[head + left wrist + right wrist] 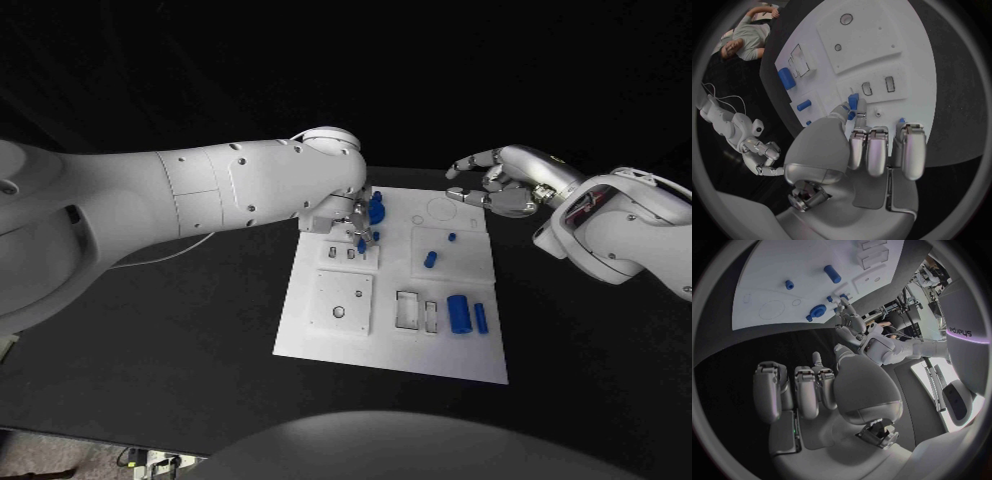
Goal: Assemble the parts on the task board
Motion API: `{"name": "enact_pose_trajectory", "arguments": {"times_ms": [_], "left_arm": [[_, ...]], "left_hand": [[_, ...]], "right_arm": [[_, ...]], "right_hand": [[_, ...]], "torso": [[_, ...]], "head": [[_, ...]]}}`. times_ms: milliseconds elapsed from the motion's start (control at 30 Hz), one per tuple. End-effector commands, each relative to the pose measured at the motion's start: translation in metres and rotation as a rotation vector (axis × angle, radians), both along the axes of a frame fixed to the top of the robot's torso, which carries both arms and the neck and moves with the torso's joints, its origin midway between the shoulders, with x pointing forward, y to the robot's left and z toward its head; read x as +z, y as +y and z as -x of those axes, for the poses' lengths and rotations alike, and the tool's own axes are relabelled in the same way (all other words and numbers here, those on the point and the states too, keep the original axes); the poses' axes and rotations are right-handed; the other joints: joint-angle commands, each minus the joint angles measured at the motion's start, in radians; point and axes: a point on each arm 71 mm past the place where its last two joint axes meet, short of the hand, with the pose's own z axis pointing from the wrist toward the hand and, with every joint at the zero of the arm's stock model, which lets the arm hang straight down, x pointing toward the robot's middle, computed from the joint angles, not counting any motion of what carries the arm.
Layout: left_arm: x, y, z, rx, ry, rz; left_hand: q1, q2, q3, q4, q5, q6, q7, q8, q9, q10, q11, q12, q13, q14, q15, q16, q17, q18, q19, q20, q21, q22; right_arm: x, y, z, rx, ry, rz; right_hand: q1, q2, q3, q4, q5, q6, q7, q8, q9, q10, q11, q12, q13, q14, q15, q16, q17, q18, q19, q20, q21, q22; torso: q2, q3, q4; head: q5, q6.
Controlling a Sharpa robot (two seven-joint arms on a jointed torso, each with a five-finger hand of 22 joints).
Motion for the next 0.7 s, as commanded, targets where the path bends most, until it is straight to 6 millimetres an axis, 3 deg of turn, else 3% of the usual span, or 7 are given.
{"name": "enact_pose_trajectory", "arguments": {"times_ms": [33,500,700], "left_arm": [[0.001,0.000,0.001,-0.016,-0.021,-0.007],[0.008,0.016,0.007,-0.013,-0.057,0.001],[0.008,0.023,0.009,-0.001,-0.056,0.011]], "left_hand": [[-0.009,-0.009,0.014,-0.002,-0.003,0.019,-0.011,0.006,0.010,0.100,-0.006,0.000,0.263,0.104,-0.007,0.002,0.263,-0.015,0.108,-0.008,0.002,0.263],[-0.046,-0.020,0.057,-0.004,-0.010,0.017,-0.012,0.012,0.039,0.100,-0.008,0.000,0.263,0.104,-0.010,0.002,0.263,-0.015,0.108,-0.011,0.002,0.263],[-0.061,-0.023,0.068,-0.001,-0.016,0.015,-0.012,0.011,0.047,0.100,-0.008,0.000,0.263,0.104,-0.010,0.002,0.263,-0.015,0.108,-0.012,0.002,0.263]], "right_arm": [[-0.001,0.000,0.000,0.006,0.007,0.009],[-0.003,-0.003,0.000,-0.001,0.011,0.013],[-0.005,-0.003,0.000,-0.002,0.015,0.014]], "right_hand": [[0.010,-0.003,0.000,-0.006,0.000,0.010,0.000,0.000,0.002,0.103,0.007,0.003,0.260,0.104,0.005,0.003,0.263,0.013,-0.010,0.002,-0.009,0.208],[0.010,-0.004,0.000,-0.007,-0.001,0.010,0.000,-0.001,0.001,0.103,0.007,0.003,0.260,0.104,0.005,0.003,0.263,0.013,-0.011,0.002,-0.011,0.207],[0.010,-0.004,0.000,-0.007,-0.001,0.010,0.000,-0.001,0.001,0.103,0.007,0.003,0.260,0.104,0.005,0.003,0.263,0.013,-0.011,0.002,-0.011,0.207]], "torso": [[0.000,0.0002,-0.0002],[-0.002,0.0018,0.0012],[0.000,0.0001,0.0007]], "head": [[0.000,0.000],[0.001,0.000],[0.001,0.000]]}}
